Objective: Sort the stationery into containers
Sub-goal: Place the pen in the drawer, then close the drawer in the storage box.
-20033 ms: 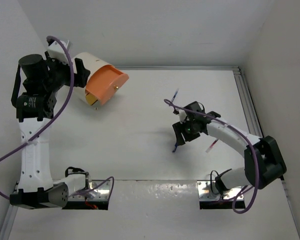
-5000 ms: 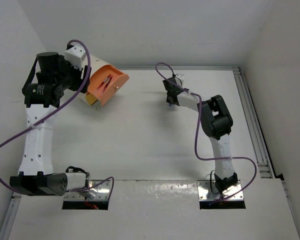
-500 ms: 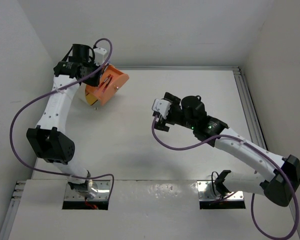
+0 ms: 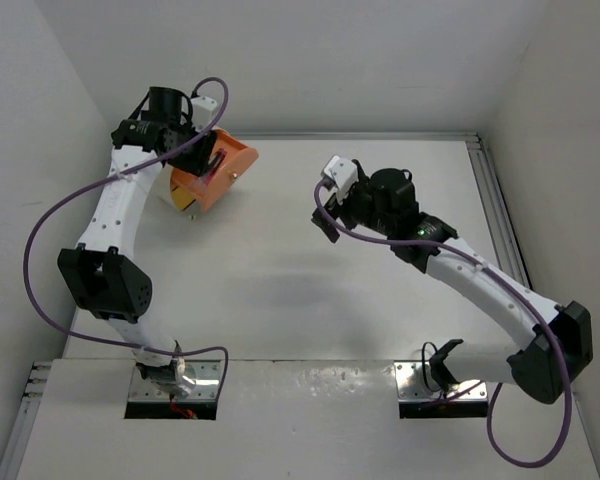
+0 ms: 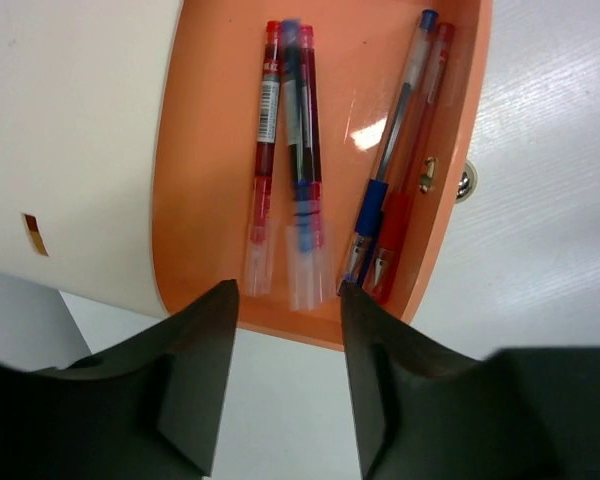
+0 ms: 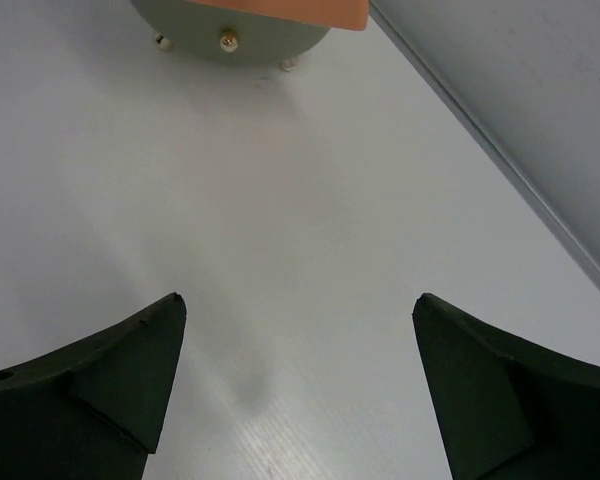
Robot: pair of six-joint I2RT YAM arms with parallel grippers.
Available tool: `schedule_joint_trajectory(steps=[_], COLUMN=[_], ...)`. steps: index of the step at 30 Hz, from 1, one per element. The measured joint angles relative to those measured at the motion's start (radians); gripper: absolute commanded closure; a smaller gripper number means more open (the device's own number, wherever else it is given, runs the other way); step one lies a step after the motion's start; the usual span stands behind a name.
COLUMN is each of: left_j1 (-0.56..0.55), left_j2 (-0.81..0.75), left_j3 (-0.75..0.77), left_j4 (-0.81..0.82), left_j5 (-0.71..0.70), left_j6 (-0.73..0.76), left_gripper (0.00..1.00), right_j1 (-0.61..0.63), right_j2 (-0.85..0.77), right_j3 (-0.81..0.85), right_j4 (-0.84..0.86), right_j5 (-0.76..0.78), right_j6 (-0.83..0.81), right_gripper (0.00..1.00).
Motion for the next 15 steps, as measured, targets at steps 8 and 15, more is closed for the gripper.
schedule_joint_trajectory(steps=[8, 15], left_j1=[0.012, 0.13], left_j2=[-0.046, -0.184], left_j3=[0.034, 0.061], left_j4=[0.032, 0.153], left_j5=[0.036, 0.047], left_j6=[-0.03, -0.082], left_gripper=[0.5, 0.74], right_j1=[-0.023, -0.023], right_j2=[0.146, 0.369], right_j3=[0.115, 0.318], right_j4=[0.031, 0.09], right_j5=[-0.014, -0.031], right_j6=[0.261, 0.585], right_gripper=[0.31, 0.7])
